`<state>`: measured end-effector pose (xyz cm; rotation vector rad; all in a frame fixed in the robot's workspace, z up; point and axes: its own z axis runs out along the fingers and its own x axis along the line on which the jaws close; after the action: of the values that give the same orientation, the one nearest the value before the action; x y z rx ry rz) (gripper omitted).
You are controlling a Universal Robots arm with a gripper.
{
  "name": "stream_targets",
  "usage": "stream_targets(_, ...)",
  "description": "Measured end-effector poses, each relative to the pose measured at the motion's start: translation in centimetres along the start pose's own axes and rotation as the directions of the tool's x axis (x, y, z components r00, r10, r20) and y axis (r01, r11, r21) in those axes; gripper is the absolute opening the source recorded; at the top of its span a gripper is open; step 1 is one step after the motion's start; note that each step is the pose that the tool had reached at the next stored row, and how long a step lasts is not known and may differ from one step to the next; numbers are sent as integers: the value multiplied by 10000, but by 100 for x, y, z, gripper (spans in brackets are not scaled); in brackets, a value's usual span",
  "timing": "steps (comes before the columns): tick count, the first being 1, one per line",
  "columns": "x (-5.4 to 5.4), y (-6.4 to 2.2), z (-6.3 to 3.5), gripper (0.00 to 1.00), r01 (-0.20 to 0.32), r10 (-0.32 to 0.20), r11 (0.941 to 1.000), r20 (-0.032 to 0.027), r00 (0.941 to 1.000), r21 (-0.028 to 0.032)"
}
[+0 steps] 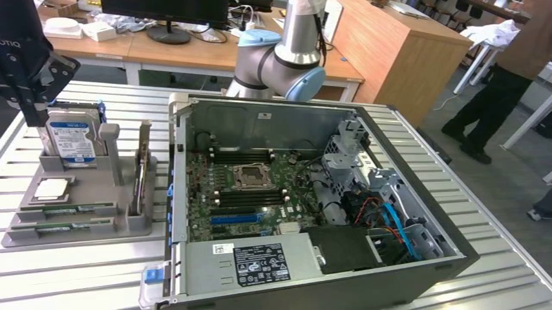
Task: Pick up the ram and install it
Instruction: 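Reach for the ram, then pick up the ram and move it above insertion slot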
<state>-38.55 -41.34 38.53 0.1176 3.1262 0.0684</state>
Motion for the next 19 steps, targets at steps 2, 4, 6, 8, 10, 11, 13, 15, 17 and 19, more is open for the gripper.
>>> stream_targets(2, 0, -5, 0, 10, 0, 0, 10000, 0, 10000, 0)
stream_targets(4, 0, -5, -1, 10, 0, 0, 10000, -1, 10000, 0)
stream_targets(6, 0, -6, -1, 10, 0, 0, 10000, 0, 10000, 0)
stream_targets(8, 0, -6, -1, 10, 0, 0, 10000, 0, 10000, 0)
stream_targets(10, -1, -6, -1, 10, 0, 0, 10000, 0, 10000, 0)
stream_targets(11, -1, -6, -1, 10, 0, 0, 10000, -1, 10000, 1)
stream_targets(13, -1, -6, -1, 10, 8, -8, 10000, 0, 10000, 1)
stream_targets(15, 0, -5, -1, 10, 39, -39, 10000, -2, 10000, 0)
stream_targets(17, 0, -6, -1, 10, 99, -99, 10000, -5, 10000, 2)
stream_targets(19, 0, -6, 0, 10, 204, -204, 9998, -8, 9998, 6)
